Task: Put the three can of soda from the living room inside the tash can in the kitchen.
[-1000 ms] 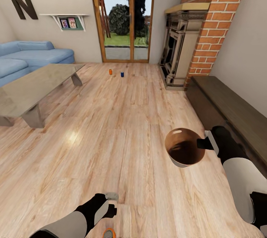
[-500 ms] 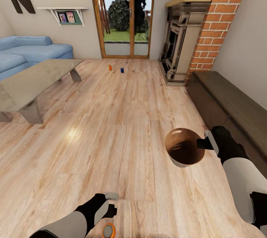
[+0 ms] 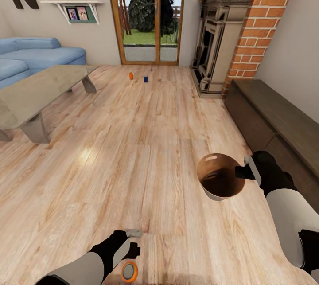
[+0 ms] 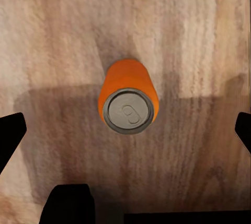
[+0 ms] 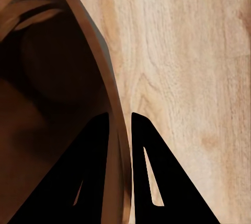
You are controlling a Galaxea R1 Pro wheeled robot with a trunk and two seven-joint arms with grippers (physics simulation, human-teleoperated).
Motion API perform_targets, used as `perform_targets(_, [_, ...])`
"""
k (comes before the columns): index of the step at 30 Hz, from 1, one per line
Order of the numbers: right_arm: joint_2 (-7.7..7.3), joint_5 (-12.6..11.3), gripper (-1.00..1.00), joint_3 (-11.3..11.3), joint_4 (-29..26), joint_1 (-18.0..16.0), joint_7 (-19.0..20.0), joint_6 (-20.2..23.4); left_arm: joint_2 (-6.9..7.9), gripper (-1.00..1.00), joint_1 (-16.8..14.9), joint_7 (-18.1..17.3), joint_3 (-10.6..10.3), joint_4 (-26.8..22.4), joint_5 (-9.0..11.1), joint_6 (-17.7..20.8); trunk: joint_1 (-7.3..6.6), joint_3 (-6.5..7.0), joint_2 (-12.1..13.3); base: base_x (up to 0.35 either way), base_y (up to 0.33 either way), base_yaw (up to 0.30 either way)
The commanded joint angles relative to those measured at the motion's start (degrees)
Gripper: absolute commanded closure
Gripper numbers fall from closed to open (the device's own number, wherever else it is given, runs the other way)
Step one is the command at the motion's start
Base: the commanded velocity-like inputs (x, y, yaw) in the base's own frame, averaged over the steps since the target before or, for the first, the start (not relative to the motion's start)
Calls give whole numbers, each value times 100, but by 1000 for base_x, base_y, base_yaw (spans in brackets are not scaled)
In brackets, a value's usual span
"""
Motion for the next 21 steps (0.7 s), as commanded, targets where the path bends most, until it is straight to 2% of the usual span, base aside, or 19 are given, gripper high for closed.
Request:
perform_targets(1, [1, -68, 100, -2, -2, -3, 23, 0, 0, -100, 0, 0, 0, -29, 0, 0, -1, -9, 0, 0, 0, 0])
perform_targets(19, [1, -68, 100, 2, -16, -3, 23, 0, 17, -100, -1, 31, 0, -366, 9, 194, -1, -175, 0, 0, 0, 0])
perform_targets(21, [1, -68, 100, 2, -16, -3, 23, 0, 17, -100, -1, 32, 0, -370, 9, 197, 43, -229, -81, 0, 0, 0])
